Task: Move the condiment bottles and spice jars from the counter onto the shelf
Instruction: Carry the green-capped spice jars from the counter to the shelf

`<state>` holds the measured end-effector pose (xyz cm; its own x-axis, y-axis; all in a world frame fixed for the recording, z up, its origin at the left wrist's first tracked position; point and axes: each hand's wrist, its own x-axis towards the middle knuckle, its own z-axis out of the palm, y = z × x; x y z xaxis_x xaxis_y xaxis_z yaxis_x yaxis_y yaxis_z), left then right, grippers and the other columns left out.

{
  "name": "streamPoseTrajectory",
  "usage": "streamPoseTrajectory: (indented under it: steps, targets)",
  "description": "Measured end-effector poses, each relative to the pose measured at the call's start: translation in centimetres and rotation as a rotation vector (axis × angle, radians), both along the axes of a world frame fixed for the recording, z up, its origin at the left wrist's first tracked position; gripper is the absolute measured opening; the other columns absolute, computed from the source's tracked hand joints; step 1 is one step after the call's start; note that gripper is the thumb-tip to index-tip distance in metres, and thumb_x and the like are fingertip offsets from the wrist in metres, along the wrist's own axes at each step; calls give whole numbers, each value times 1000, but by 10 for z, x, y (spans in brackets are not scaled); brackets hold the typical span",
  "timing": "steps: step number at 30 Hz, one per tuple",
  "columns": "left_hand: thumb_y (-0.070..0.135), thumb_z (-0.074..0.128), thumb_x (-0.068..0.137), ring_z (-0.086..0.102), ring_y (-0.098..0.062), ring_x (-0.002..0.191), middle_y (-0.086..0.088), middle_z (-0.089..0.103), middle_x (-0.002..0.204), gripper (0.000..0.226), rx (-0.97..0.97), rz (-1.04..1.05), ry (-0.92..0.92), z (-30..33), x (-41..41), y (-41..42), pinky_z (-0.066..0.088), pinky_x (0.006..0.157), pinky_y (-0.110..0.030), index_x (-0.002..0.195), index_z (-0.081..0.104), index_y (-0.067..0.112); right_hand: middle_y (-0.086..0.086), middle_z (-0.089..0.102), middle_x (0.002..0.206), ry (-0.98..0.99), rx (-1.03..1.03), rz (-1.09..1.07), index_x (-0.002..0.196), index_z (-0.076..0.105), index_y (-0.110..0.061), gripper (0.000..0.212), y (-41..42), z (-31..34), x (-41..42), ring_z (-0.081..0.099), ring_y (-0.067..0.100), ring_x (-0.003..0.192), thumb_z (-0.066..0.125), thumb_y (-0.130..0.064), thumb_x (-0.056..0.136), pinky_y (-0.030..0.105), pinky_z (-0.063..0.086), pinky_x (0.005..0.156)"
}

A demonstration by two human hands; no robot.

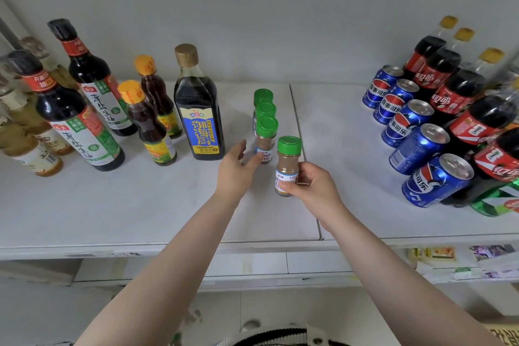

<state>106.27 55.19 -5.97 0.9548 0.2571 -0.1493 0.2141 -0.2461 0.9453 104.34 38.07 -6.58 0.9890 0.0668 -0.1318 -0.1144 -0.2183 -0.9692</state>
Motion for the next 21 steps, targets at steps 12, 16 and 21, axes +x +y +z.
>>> streamPoseTrajectory:
  steps: [12, 16, 21]
  targets:
    - [36, 58, 93, 57, 19, 66, 22, 67, 77, 17, -258, -131, -44, 44, -8, -2, 47, 88, -27, 78, 65, 33, -5, 73, 92, -71, -196, -60, 100, 61, -24, 43, 39, -17, 23, 69, 16, 85, 83, -20, 63, 39, 56, 81]
    - [31, 59, 93, 58, 19, 65, 14, 68, 86, 9, -279, -155, -36, 45, -6, -2, 48, 81, -23, 91, 66, 26, -6, 71, 94, -106, -206, -61, 113, 59, -20, 53, 46, -14, 30, 69, 12, 84, 82, -14, 66, 28, 54, 77]
    - [27, 59, 93, 62, 10, 70, 7, 69, 87, 9, -273, -150, -8, 45, -3, -1, 50, 88, -31, 95, 67, 22, -3, 72, 98, -120, -225, -42, 118, 59, -15, 54, 49, -12, 35, 69, 10, 81, 80, -12, 68, 16, 49, 70]
